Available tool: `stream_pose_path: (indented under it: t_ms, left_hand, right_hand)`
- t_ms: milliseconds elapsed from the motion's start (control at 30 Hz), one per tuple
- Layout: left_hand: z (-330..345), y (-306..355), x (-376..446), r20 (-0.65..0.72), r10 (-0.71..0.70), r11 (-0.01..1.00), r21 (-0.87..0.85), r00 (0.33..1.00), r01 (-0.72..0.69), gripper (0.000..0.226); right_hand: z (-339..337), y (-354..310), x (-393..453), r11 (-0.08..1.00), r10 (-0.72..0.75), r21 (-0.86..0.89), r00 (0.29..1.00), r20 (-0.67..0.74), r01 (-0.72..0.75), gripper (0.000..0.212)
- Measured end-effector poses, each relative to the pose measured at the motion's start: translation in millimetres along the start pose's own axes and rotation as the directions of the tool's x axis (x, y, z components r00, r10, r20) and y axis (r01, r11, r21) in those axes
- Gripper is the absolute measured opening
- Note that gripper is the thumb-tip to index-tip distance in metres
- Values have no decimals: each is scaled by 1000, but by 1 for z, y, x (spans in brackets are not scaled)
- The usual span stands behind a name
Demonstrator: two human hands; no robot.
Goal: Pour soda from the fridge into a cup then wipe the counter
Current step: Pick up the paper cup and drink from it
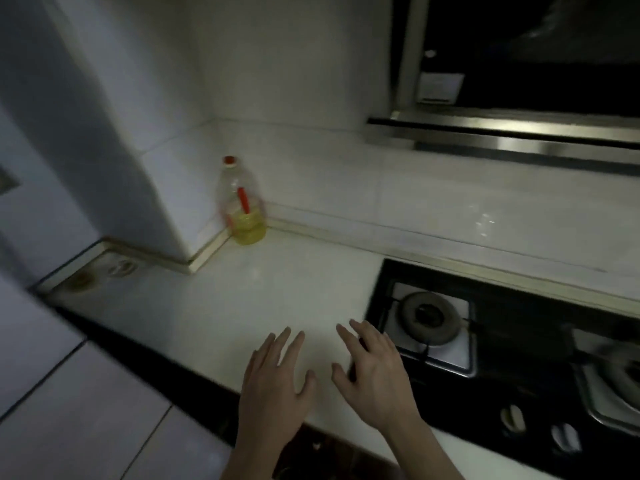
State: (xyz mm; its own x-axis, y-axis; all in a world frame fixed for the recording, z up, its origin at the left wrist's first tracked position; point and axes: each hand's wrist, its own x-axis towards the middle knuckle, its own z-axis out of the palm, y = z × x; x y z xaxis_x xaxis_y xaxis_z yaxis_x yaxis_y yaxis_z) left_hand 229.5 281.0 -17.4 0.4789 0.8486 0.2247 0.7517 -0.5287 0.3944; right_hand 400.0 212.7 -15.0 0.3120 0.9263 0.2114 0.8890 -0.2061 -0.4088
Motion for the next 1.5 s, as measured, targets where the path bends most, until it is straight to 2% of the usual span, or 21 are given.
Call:
stream_pose_path:
  t_ms: [167, 300, 500, 633, 800, 900, 1033, 1167, 1300, 1500]
  left_hand:
    - [33, 51, 46, 118, 254, 965, -95, 960, -243, 61]
    - [56, 92, 64, 207, 500, 863, -200, 841, -464, 60]
    - [76, 158, 52, 243, 770, 630, -432, 590, -645, 55]
    - [83, 198, 5, 275, 887, 461, -538, 370, -706, 57]
    - [87, 246, -59, 215, 971, 219, -635, 103, -741, 53]
    - [86, 276, -100, 182, 983, 119, -672, -7, -731, 53]
    - [82, 314, -158, 161, 978, 20, -712, -135, -702, 53]
    - [92, 350, -205, 123, 967, -65, -723, -221, -688, 55]
    - [109, 403, -253, 76, 969, -113, -710, -236, -695, 58]
    - [119, 495, -333, 125, 949, -136, -665, -289, -734, 56]
  right_hand:
    - [-25, 46, -20, 966, 246, -60, 963, -110, -253, 59]
    - [-46, 60, -52, 866, 475, -73, 860, -187, -494, 61]
    - [-65, 62, -128, 608, 731, -47, 582, -357, -792, 64]
    - [-63, 44, -197, 416, 808, -5, 372, -457, -910, 60]
    - [-73, 20, -277, 186, 811, 80, 107, -574, -979, 56]
    - [-80, 8, -320, 80, 781, 134, -21, -625, -988, 54]
    - [-89, 3, -375, -26, 752, 187, -143, -643, -982, 53]
    - [-97, 17, -422, -75, 735, 228, -208, -645, -971, 53]
    - [-119, 49, -477, -85, 716, 269, -247, -653, -959, 53]
    - [-175, 107, -572, -65, 695, 276, -242, -677, -959, 54]
